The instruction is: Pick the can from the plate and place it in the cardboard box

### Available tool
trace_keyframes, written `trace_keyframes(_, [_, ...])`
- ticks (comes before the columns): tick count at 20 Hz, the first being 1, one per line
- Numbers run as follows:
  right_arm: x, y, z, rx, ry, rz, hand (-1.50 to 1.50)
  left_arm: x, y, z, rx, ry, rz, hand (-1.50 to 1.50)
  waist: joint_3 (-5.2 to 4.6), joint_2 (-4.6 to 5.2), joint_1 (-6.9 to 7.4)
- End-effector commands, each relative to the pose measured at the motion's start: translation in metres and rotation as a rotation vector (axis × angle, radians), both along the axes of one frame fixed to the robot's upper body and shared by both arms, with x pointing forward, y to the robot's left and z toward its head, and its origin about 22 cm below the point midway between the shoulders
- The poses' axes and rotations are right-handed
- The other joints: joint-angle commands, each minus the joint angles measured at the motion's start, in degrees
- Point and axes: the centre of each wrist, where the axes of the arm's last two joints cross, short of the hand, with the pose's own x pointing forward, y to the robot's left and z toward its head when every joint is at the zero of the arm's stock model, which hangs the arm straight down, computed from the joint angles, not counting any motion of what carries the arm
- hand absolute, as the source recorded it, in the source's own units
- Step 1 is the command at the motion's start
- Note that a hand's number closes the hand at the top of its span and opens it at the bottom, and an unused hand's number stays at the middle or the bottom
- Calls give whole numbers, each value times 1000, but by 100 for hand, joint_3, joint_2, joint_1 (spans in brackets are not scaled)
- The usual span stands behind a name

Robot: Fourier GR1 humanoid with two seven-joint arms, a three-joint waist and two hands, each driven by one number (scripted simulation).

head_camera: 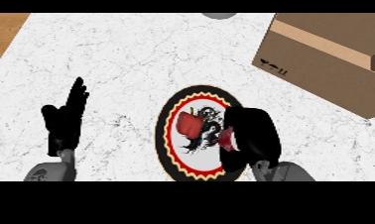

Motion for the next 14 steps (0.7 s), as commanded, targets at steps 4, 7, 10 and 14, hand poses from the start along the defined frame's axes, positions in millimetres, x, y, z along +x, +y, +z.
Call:
trace_keyframes(4, [-29,-14,50,6,-159,48,150,-5,6,-4,7,-5,-2,0,-2,4,0])
trace_keyframes(7, [-44,-25,94,55,-292,35,150,-2,14,6,5,-7,-4,0,-2,-12,-28])
trace_keyframes(10, [-63,-25,128,106,-351,-5,150,-14,0,-20,4,13,8,0,-8,-11,-35])
trace_keyframes(14, [-67,-40,163,100,-418,-65,150,-5,13,-4,5,-4,3,0,-8,-7,-3])
